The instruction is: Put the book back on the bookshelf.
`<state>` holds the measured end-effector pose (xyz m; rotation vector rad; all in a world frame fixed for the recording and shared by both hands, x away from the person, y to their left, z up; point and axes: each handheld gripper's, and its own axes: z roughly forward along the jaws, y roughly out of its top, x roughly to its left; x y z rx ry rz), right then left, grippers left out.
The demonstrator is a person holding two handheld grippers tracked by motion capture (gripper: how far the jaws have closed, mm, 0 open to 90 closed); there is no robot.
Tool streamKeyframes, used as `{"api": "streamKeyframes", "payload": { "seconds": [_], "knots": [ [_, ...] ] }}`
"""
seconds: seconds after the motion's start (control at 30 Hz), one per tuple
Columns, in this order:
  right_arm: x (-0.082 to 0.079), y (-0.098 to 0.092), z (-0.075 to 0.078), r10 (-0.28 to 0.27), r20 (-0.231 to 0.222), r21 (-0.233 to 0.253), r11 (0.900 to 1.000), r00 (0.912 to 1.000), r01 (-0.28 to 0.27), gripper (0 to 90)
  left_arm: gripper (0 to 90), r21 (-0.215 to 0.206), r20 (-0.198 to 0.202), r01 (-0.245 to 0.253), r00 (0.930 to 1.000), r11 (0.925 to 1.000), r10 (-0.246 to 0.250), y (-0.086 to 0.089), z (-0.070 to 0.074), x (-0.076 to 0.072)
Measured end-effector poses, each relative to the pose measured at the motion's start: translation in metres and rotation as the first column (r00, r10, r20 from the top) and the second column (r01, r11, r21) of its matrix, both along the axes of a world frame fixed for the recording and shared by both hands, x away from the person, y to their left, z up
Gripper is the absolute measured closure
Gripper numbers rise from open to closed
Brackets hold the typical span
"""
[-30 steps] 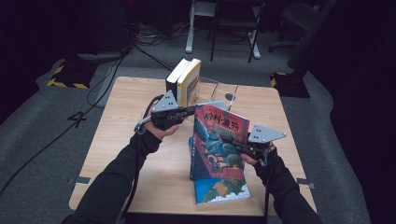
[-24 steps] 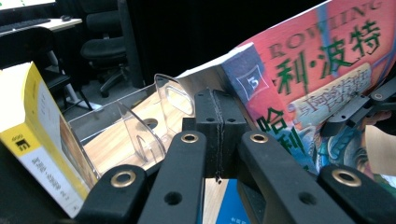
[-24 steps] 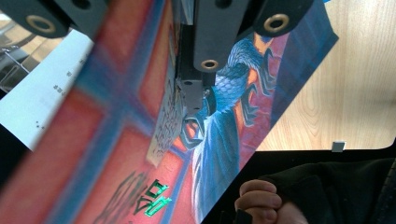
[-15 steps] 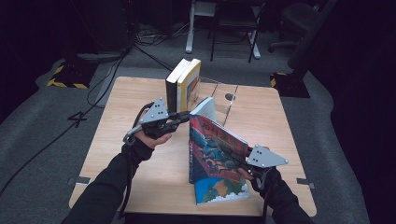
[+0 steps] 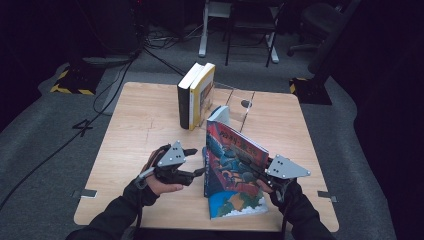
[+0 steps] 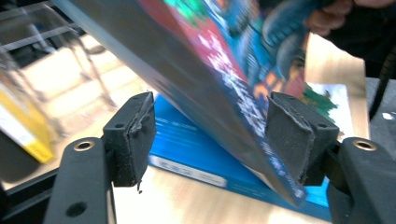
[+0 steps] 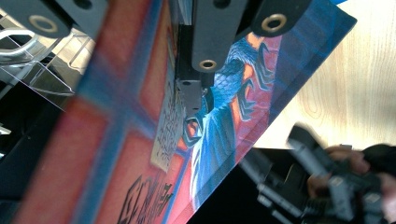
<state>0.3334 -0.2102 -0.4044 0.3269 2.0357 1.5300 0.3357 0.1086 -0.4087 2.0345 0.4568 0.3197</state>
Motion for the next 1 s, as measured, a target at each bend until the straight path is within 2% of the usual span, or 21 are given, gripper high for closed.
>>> {"api": "streamKeyframes", "payload": {
  "seconds": [0.13,0.2,0.27,0.3,0.37,0.47,0.57,0.7,0.8,0.9,1.0],
  "knots": [
    [0.000,-0.001,-0.001,0.002,0.004,0.002,1.000,1.0000,-0.002,87.7,29.7,0.020,-0.036,0.015,0.9992,0.9997,-0.014,-0.014,-0.014,-0.001],
    [-0.001,-0.001,-0.001,0.004,0.001,0.006,1.000,1.0000,-0.004,87.7,29.5,0.026,-0.048,0.007,0.9988,0.9996,-0.006,-0.020,-0.021,0.000],
    [-0.001,-0.001,-0.001,0.006,0.003,0.006,1.000,1.0000,-0.006,87.7,29.5,0.027,-0.052,0.011,0.9986,0.9996,-0.009,-0.025,-0.026,0.003],
    [-0.001,-0.002,-0.001,0.008,0.002,0.005,1.000,1.0000,-0.008,87.7,30.1,0.013,-0.064,0.004,0.9980,0.9999,-0.003,-0.030,-0.029,0.006],
    [-0.001,-0.002,-0.001,0.012,0.002,0.005,1.000,0.9999,-0.012,87.6,30.2,0.011,-0.057,-0.005,0.9984,0.9999,0.005,-0.033,-0.029,0.007],
    [0.000,-0.002,0.000,0.014,0.014,-0.006,1.000,0.9998,-0.014,87.3,30.0,0.006,-0.037,-0.028,0.9989,0.9996,0.028,-0.040,-0.028,0.014],
    [0.000,-0.001,0.002,0.018,0.024,-0.015,1.000,0.9996,-0.018,87.0,28.2,-0.016,-0.039,-0.050,0.9980,0.9986,0.049,-0.047,-0.022,0.024],
    [0.004,-0.005,0.001,0.015,0.009,-0.006,1.000,0.9998,-0.015,86.8,29.4,-0.052,-0.033,-0.032,0.9990,0.9982,0.030,-0.052,-0.014,0.035],
    [0.007,-0.008,0.001,0.004,0.011,-0.008,1.000,0.9999,-0.004,86.6,37.0,-0.054,-0.026,0.001,0.9997,0.9985,-0.003,-0.055,-0.010,0.041],
    [0.010,-0.011,0.002,-0.013,0.014,-0.001,1.000,0.9998,0.013,86.6,48.6,-0.037,0.016,0.004,0.9999,0.9993,-0.004,-0.059,-0.006,0.040],
    [0.012,-0.014,0.004,-0.015,0.018,0.005,1.000,0.9997,0.015,86.4,53.4,-0.062,0.038,0.014,0.9992,0.9980,-0.011,-0.059,0.000,0.038]
  ]
}}
